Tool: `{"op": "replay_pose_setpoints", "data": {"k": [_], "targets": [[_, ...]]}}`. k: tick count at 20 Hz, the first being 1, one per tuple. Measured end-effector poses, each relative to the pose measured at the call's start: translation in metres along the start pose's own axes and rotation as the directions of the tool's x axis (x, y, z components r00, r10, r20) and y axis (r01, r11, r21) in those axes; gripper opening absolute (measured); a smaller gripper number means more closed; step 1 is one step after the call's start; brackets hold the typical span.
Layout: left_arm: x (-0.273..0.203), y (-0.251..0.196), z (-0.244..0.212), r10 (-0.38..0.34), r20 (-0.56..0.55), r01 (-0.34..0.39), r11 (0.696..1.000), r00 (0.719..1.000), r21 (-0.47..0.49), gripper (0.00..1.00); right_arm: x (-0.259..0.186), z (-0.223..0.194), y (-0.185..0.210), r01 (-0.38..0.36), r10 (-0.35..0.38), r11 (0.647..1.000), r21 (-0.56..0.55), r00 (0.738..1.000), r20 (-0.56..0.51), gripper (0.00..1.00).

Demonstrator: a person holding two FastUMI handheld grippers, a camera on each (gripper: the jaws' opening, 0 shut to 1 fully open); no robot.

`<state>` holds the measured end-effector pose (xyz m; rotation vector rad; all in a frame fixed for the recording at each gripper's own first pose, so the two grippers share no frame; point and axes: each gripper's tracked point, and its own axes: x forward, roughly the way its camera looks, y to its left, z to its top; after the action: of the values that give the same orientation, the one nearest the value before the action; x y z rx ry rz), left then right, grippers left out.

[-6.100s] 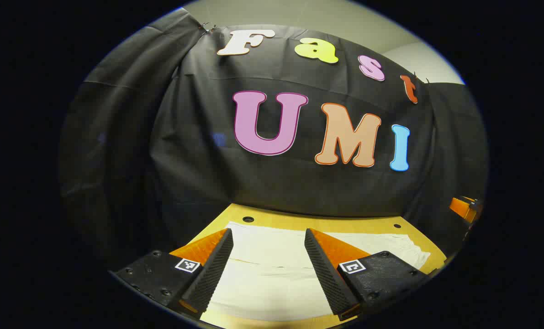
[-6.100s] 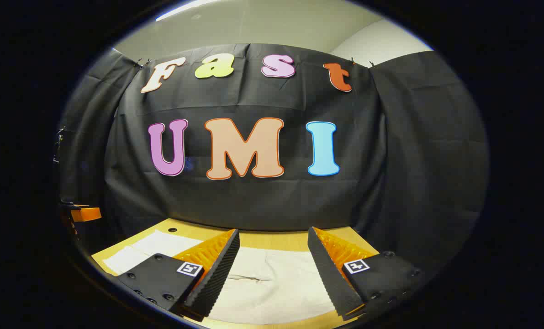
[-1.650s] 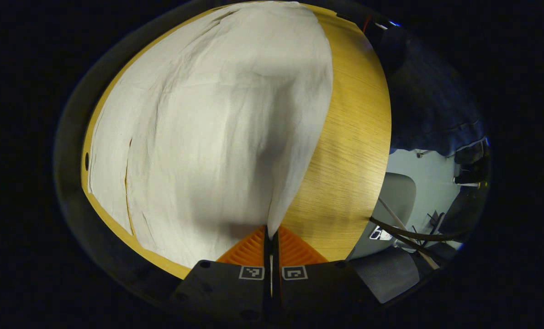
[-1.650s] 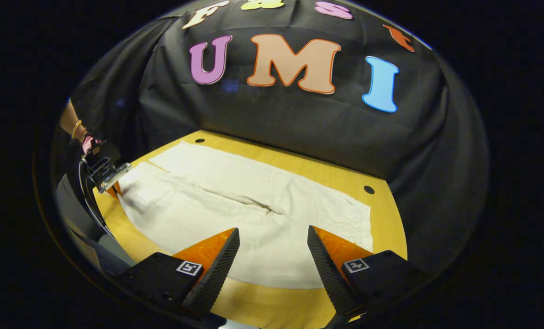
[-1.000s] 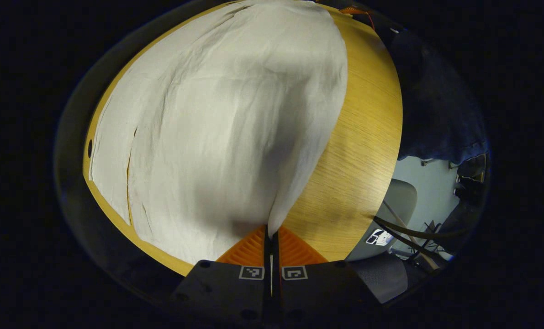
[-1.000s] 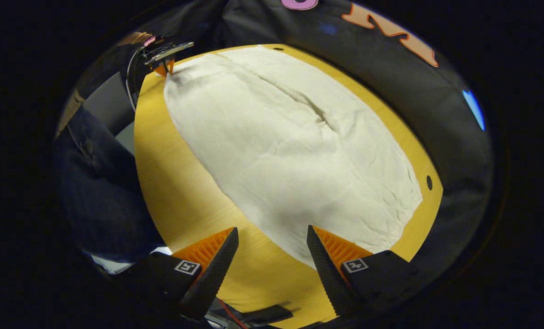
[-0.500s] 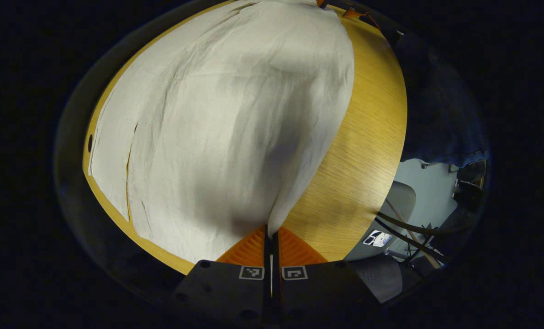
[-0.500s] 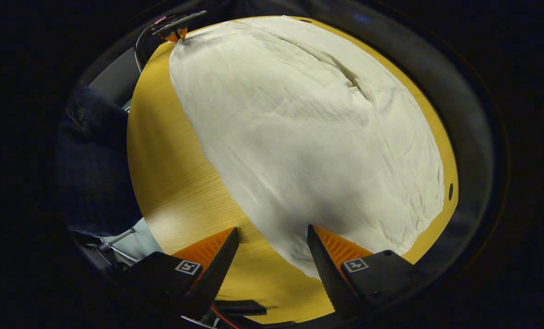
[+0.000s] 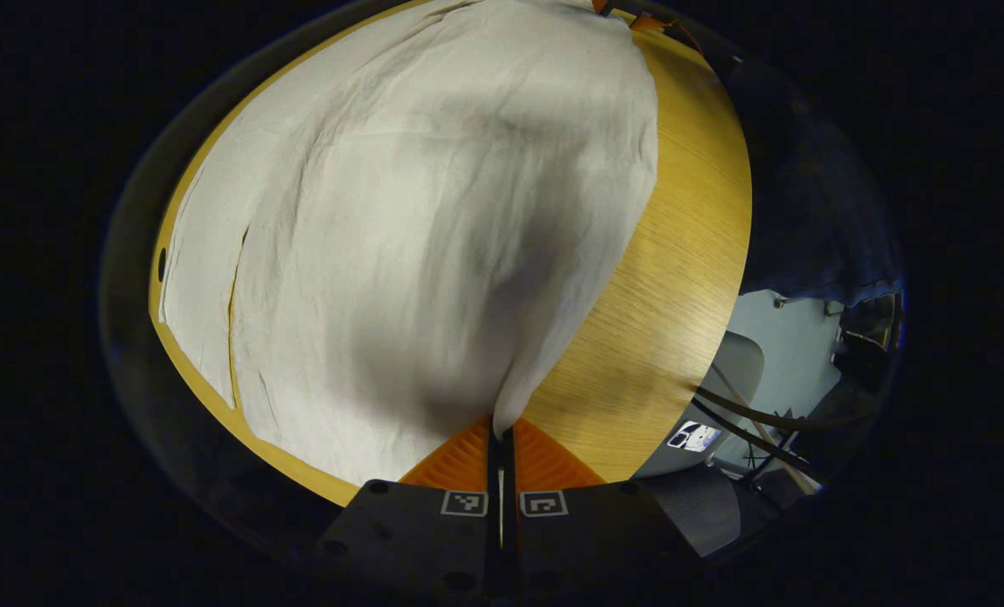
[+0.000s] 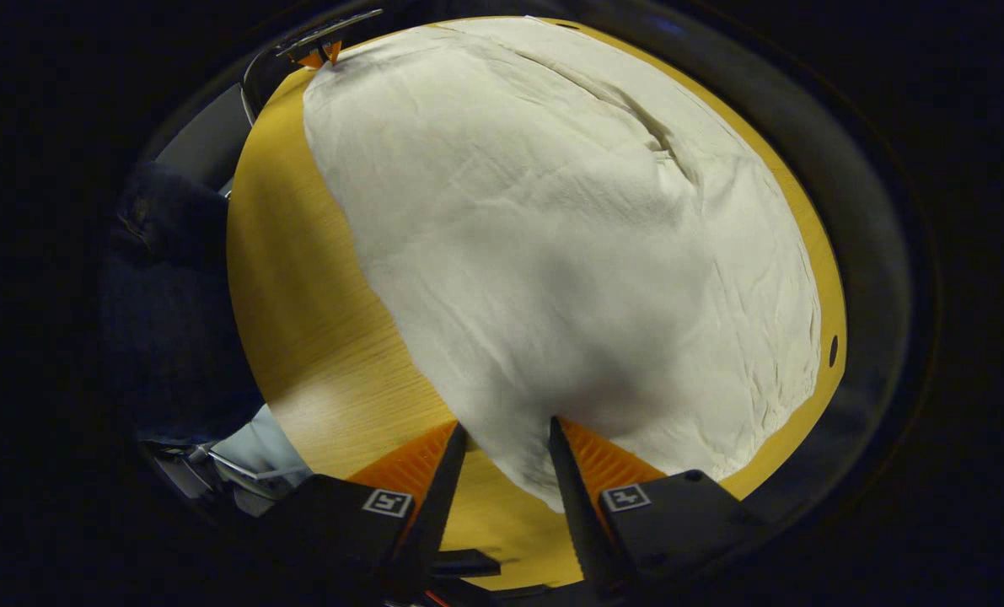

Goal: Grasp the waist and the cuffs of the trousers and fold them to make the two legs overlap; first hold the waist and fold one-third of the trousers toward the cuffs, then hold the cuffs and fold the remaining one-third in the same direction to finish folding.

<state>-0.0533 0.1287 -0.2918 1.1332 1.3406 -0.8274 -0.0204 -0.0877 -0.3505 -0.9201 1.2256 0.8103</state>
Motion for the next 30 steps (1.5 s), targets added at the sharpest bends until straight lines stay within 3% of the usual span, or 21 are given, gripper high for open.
{"op": "replay_pose_setpoints", "data": {"k": [1, 2, 3, 4, 8, 13, 16, 19, 21, 24, 28, 30], "targets": [[-0.001, -0.001, -0.001, -0.002, 0.002, 0.002, 1.000, 1.000, -0.005, 0.00, 0.000, 0.000, -0.004, 0.018, -0.018, 1.000, 0.003, 1.000, -0.003, 0.54], [0.000, 0.000, -0.002, -0.004, 0.003, 0.004, 1.000, 1.000, -0.005, 0.00, -0.001, 0.000, -0.009, 0.046, -0.046, 0.999, 0.005, 0.999, -0.002, 0.36], [0.001, 0.001, -0.002, -0.004, 0.004, 0.004, 1.000, 1.000, -0.004, 0.00, -0.001, 0.002, -0.014, 0.067, -0.067, 0.998, 0.010, 0.998, 0.003, 0.28], [0.002, 0.001, -0.002, -0.004, 0.004, 0.004, 1.000, 1.000, -0.005, 0.00, 0.000, 0.001, -0.015, 0.070, -0.070, 0.997, 0.016, 0.998, 0.003, 0.10], [0.003, 0.001, -0.001, -0.003, 0.015, 0.003, 1.000, 1.000, -0.009, 0.00, -0.001, 0.000, -0.014, 0.080, -0.079, 0.996, 0.042, 0.997, -0.018, 0.04], [0.006, 0.002, -0.001, 0.015, 0.038, -0.015, 1.000, 0.999, 0.002, 0.00, -0.006, 0.001, -0.014, 0.150, -0.151, 0.985, 0.083, 0.989, 0.002, 0.04], [0.006, 0.005, 0.001, 0.077, 0.075, -0.074, 0.996, 0.994, -0.046, 0.00, -0.012, 0.003, -0.017, 0.203, -0.211, 0.965, 0.166, 0.977, 0.032, 0.04], [0.007, 0.016, 0.007, 0.187, 0.151, -0.164, 0.975, 0.971, -0.152, 0.00, -0.029, 0.011, -0.024, 0.256, -0.298, 0.911, 0.324, 0.951, 0.085, 0.04], [0.000, 0.034, 0.015, 0.266, 0.203, -0.209, 0.942, 0.942, -0.264, 0.00, -0.040, 0.015, -0.032, 0.289, -0.364, 0.859, 0.423, 0.925, 0.107, 0.04], [-0.018, 0.060, 0.023, 0.381, 0.271, -0.232, 0.860, 0.884, -0.455, 0.00, -0.058, 0.026, -0.046, 0.319, -0.464, 0.763, 0.562, 0.876, 0.132, 0.05], [-0.056, 0.114, 0.038, 0.558, 0.335, -0.245, 0.722, 0.760, -0.647, 0.00, -0.083, 0.043, -0.071, 0.330, -0.576, 0.634, 0.700, 0.805, 0.142, 0.02], [-0.081, 0.144, 0.053, 0.645, 0.369, -0.228, 0.651, 0.669, -0.724, 0.00, -0.094, 0.052, -0.087, 0.325, -0.622, 0.574, 0.752, 0.770, 0.142, 0.05]]}}
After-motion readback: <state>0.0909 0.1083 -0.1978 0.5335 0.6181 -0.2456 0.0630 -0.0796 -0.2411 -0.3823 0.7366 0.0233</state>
